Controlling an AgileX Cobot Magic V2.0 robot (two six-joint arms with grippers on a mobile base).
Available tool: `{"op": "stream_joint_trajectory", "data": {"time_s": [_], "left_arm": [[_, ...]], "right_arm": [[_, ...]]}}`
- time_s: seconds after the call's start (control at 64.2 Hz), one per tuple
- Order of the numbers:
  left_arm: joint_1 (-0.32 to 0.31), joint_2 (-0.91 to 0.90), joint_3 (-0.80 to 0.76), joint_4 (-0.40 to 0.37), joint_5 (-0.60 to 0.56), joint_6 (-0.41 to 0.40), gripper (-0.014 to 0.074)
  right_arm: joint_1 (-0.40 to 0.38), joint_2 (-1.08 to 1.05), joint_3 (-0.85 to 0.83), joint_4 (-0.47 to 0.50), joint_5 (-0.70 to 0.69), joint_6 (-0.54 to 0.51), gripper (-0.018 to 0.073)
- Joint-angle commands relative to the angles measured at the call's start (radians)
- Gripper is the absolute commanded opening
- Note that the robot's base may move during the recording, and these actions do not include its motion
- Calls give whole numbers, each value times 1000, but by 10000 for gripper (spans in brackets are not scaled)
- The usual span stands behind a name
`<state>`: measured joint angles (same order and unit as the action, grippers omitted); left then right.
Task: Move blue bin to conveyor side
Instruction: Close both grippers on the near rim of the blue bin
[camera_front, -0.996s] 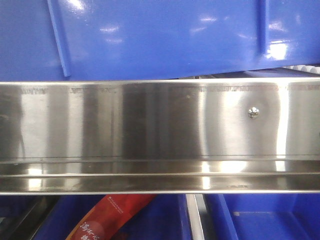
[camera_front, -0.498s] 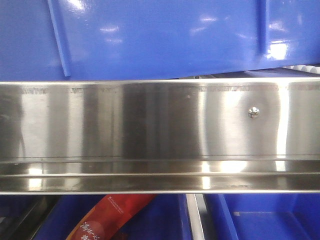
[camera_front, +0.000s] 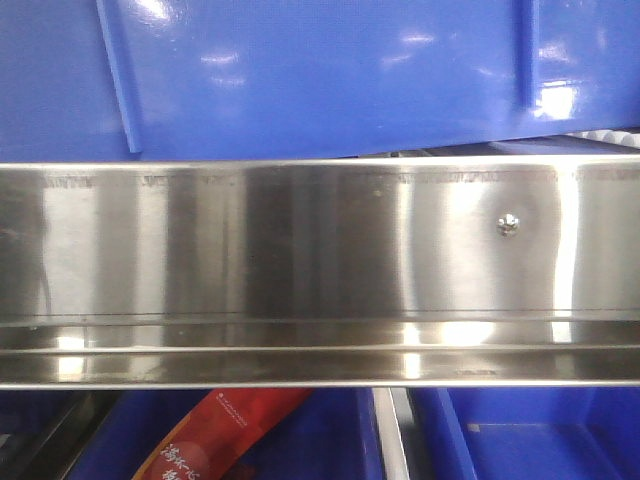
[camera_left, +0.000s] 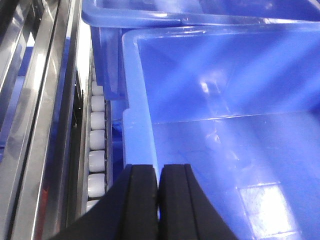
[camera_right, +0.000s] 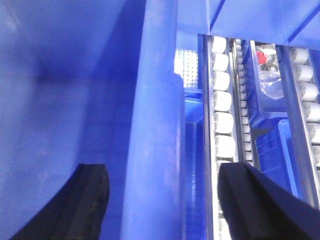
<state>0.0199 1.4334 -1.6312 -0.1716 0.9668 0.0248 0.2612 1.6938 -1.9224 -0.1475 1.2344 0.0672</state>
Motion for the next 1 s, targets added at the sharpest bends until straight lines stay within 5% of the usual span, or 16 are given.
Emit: {"op": "stream_joint_trajectory", "data": {"time_s": [0.0, 0.358, 0.903, 0.981], "left_arm": [[-3, 0, -8, -10, -1, -9, -9], [-3, 0, -8, -10, 11, -9, -9], [-3, 0, -8, -8, 14, -9, -9], [-3, 0, -8, -8, 14, -9, -9]], "right_arm": [[2, -2, -10, -5, -13, -6, 350], [2, -2, -10, -5, -13, -6, 329], [-2, -2, -10, -36, -13, -6, -88], [-2, -2, -10, -36, -13, -6, -88]]}}
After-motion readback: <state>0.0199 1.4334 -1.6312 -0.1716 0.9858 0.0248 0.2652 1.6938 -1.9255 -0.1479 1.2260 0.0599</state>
